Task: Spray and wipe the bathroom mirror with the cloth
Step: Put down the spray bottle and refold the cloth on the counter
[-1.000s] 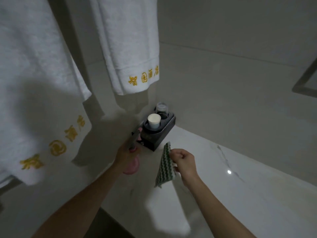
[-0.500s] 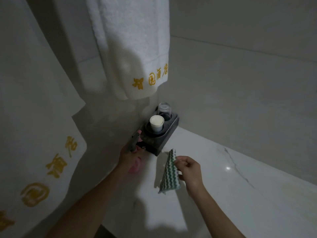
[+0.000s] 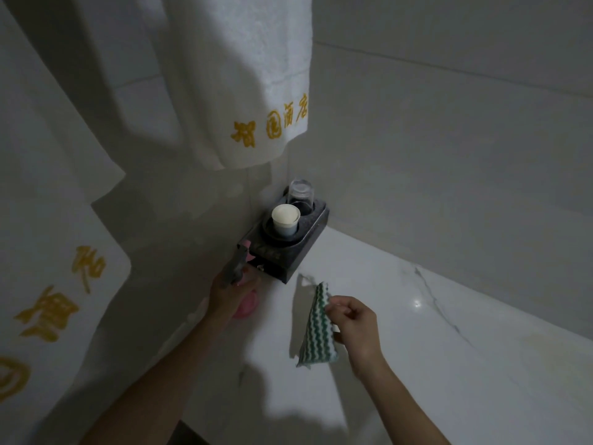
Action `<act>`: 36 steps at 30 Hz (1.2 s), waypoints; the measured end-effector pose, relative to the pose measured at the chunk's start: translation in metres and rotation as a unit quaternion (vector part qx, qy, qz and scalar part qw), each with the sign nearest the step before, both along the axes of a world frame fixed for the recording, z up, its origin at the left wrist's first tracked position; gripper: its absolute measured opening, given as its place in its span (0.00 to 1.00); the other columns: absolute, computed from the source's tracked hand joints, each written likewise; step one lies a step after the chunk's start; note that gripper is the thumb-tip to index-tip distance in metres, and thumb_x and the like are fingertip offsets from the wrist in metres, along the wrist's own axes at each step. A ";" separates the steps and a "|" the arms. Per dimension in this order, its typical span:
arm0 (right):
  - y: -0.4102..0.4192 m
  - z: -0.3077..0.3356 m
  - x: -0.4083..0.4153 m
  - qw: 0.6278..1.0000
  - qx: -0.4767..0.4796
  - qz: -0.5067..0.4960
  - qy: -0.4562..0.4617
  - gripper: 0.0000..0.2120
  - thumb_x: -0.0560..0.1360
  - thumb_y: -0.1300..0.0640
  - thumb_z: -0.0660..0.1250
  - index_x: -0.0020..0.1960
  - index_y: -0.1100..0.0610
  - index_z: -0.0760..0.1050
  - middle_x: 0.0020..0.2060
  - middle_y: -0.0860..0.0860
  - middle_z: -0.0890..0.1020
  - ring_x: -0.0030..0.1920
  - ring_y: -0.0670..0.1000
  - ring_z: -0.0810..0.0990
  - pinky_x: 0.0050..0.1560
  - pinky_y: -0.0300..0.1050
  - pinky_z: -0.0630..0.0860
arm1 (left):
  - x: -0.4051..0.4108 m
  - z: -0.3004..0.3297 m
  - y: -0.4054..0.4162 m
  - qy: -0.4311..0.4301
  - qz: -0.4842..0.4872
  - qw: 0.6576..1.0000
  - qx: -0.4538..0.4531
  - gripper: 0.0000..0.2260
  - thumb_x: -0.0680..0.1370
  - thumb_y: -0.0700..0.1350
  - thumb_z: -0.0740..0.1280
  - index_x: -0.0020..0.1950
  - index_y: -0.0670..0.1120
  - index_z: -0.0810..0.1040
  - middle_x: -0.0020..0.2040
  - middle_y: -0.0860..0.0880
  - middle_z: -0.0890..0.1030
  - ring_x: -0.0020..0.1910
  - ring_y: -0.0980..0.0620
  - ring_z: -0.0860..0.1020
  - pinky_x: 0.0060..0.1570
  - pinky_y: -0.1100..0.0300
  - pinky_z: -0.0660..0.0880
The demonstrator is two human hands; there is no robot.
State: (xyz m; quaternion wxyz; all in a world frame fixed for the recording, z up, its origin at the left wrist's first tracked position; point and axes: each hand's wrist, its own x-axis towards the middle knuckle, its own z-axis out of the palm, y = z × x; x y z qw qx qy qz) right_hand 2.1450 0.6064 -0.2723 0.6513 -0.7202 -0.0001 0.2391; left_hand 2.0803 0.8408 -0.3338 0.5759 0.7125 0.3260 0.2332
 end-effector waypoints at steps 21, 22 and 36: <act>-0.050 0.030 -0.017 0.996 0.030 0.049 -0.062 0.09 0.73 0.68 0.65 0.42 0.57 0.80 0.34 0.52 0.79 0.37 0.51 0.75 0.40 0.47 0.72 | -0.078 0.024 -0.061 -0.027 0.086 0.994 -0.067 0.41 0.57 0.52 0.76 0.69 0.52 0.65 0.67 0.48 0.71 0.65 0.49 0.70 0.65 0.49 0.67; -0.056 0.030 -0.018 0.996 0.031 0.050 -0.064 0.10 0.72 0.68 0.65 0.41 0.56 0.81 0.35 0.52 0.80 0.38 0.51 0.76 0.40 0.47 0.73 | -0.082 0.026 -0.069 -0.028 0.087 0.994 -0.064 0.38 0.62 0.46 0.77 0.69 0.52 0.65 0.68 0.47 0.70 0.66 0.47 0.69 0.65 0.48 0.67; -0.197 0.052 -0.006 0.991 -0.009 0.037 -0.131 0.05 0.71 0.68 0.69 0.43 0.61 0.81 0.31 0.48 0.79 0.33 0.43 0.75 0.36 0.33 0.70 | -0.039 0.060 -0.228 0.009 -0.042 0.996 0.076 0.28 0.71 0.39 0.73 0.69 0.45 0.69 0.66 0.52 0.72 0.61 0.53 0.72 0.60 0.62 0.66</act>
